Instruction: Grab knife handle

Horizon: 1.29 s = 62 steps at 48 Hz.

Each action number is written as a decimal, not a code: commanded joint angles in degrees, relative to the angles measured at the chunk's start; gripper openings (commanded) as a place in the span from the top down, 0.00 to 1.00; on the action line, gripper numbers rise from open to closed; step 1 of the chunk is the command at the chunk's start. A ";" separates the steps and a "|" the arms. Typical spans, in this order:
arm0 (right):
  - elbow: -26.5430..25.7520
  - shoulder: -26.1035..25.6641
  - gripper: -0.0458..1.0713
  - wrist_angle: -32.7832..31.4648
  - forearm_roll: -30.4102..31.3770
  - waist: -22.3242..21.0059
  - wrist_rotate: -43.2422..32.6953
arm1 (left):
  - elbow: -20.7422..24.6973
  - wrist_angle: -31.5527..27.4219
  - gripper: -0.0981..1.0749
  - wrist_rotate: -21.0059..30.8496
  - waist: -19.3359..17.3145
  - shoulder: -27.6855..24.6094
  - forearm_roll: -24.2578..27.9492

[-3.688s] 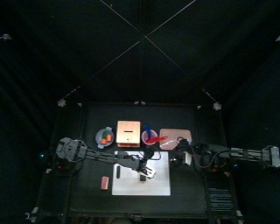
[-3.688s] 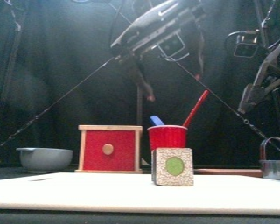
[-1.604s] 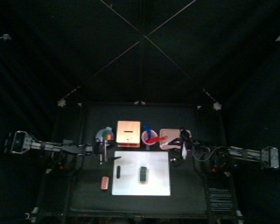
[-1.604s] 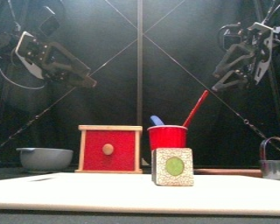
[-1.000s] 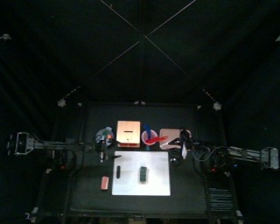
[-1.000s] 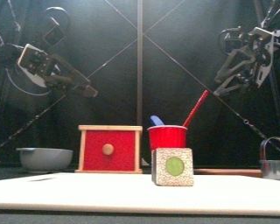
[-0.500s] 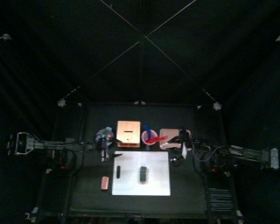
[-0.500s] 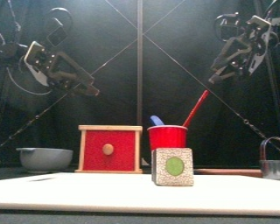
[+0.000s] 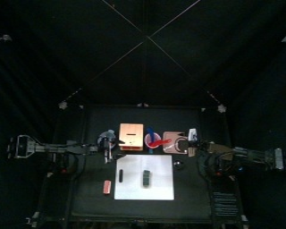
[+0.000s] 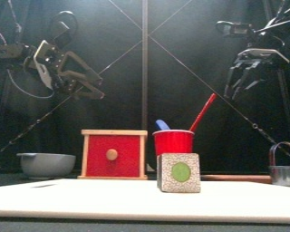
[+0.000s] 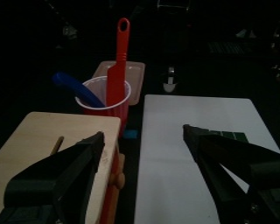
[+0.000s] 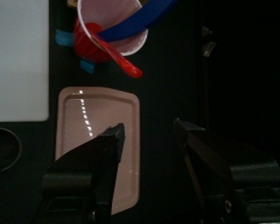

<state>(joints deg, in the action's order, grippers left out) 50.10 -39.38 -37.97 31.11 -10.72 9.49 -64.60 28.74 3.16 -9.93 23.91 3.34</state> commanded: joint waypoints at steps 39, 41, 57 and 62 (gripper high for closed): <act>-6.33 12.74 0.24 3.52 6.59 4.22 0.18 | 0.79 0.18 0.04 -0.09 -0.88 -3.60 -2.46; -6.24 12.74 0.28 3.52 6.59 4.22 0.18 | 0.79 0.18 0.04 -0.09 -0.88 -3.69 -2.37; -6.24 12.30 0.52 2.81 8.61 4.57 0.00 | 0.53 -0.97 0.04 0.00 -0.79 -3.60 -2.81; -6.33 10.37 0.52 1.67 8.00 4.75 -0.26 | 0.53 -1.93 0.04 0.00 -0.88 -3.69 -3.08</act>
<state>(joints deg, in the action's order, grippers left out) 45.18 -26.89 -36.04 39.46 -6.06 9.49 -64.78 26.98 3.16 -10.72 20.21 0.44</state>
